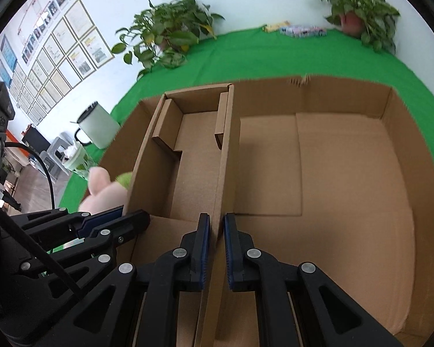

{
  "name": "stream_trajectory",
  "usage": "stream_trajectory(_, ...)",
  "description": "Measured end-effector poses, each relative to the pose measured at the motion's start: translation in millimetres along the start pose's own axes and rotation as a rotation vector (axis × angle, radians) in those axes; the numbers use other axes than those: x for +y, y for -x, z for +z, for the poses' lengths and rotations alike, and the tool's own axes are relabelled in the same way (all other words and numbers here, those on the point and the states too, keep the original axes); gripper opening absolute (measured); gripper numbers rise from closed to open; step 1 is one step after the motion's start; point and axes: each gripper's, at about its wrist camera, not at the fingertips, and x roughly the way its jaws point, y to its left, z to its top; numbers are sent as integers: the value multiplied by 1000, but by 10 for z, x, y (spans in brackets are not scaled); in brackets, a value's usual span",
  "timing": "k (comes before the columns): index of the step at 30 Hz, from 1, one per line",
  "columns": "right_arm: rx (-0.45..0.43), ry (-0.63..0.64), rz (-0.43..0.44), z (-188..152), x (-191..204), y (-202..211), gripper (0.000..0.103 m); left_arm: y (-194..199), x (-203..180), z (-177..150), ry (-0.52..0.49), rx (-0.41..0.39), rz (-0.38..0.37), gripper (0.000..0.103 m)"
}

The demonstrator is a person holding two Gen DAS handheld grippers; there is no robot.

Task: Organize objects
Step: 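Carry the brown box over the open box and lower it inside, then open both grippers and withdraw from the box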

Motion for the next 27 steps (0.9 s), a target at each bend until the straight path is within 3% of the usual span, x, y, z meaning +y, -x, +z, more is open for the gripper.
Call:
stream_trajectory(6, 39, -36, -12, -192, 15, -356, 7, 36, 78, -79, 28, 23, -33, 10)
stream_trajectory(12, 43, -45, -29, -179, 149, -469, 7, 533, 294, -207, 74, -81, -84, 11)
stream_trajectory(20, 47, -89, -38, -144, 243, -460, 10, 906, 441, -489, 88, -178, -46, 14)
stream_trajectory(23, 36, -69, -45, -193, 204, -330, 12, 1055, 485, -596, 110, -257, -14, 26)
stream_trajectory(25, -7, -37, -67, -239, 233, -129, 20, 1175, 463, -693, 113, -324, 18, 38)
stream_trajectory(26, -41, -20, -71, -279, 247, -2, 33, 1253, 434, -757, 114, -368, 39, 45)
stream_trajectory(27, -93, 8, -69, -369, 262, 195, 52, 1352, 384, -845, 113, -424, 55, 62)
